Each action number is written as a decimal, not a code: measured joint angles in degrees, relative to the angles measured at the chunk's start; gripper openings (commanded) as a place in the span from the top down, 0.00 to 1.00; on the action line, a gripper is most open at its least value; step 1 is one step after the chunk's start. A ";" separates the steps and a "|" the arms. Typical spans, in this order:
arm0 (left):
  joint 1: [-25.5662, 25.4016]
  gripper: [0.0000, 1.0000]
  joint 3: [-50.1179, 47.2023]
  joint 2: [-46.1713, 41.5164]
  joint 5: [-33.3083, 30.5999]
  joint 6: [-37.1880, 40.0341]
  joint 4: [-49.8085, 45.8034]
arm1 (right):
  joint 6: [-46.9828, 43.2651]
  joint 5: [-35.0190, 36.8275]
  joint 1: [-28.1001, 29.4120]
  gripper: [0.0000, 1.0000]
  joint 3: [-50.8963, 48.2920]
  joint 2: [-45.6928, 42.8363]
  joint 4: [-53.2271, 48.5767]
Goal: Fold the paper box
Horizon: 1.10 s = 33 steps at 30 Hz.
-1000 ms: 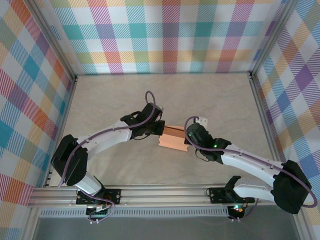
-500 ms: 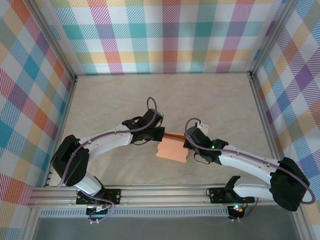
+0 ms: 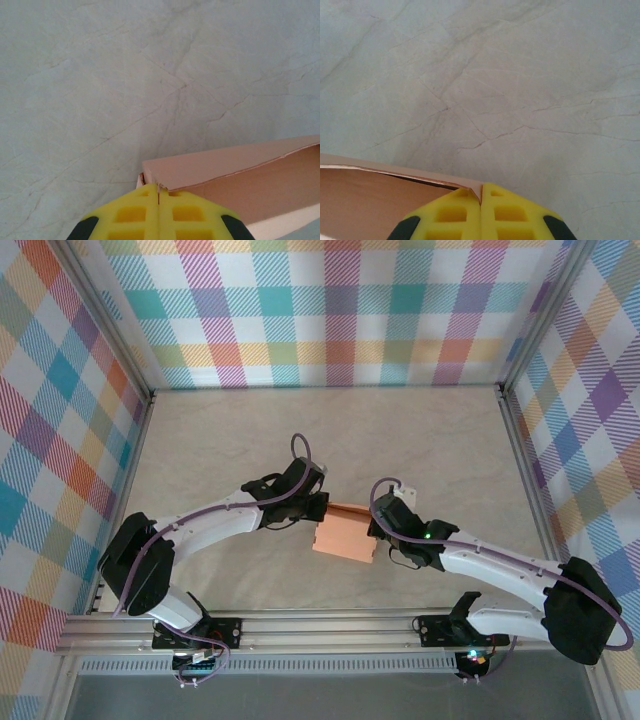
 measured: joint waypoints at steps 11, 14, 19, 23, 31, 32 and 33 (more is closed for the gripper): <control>0.00 1.00 -4.70 -3.23 -4.57 -3.30 8.44 | -8.39 3.91 0.00 0.99 0.02 1.09 7.39; 0.02 1.00 -5.77 -3.56 -6.12 -3.98 10.51 | -11.02 4.98 0.00 1.00 0.02 2.21 10.16; -0.02 1.00 -8.48 -4.26 -8.57 -5.09 14.86 | -14.86 6.12 -0.02 1.00 0.02 3.45 14.05; -0.39 1.00 -12.37 -6.21 -11.02 -5.55 19.82 | -18.64 6.27 -0.07 1.00 -0.26 3.63 18.75; -1.29 1.00 -15.96 -8.35 -15.10 -6.54 24.20 | -24.39 5.49 -0.22 1.00 -2.54 5.25 27.50; -1.36 1.00 -15.96 -8.37 -15.52 -6.54 24.46 | -24.65 5.42 -0.22 1.00 -2.78 5.38 28.22; -1.40 1.00 -16.00 -8.37 -16.02 -6.54 24.81 | -24.83 5.42 -0.24 1.00 -3.06 5.62 29.03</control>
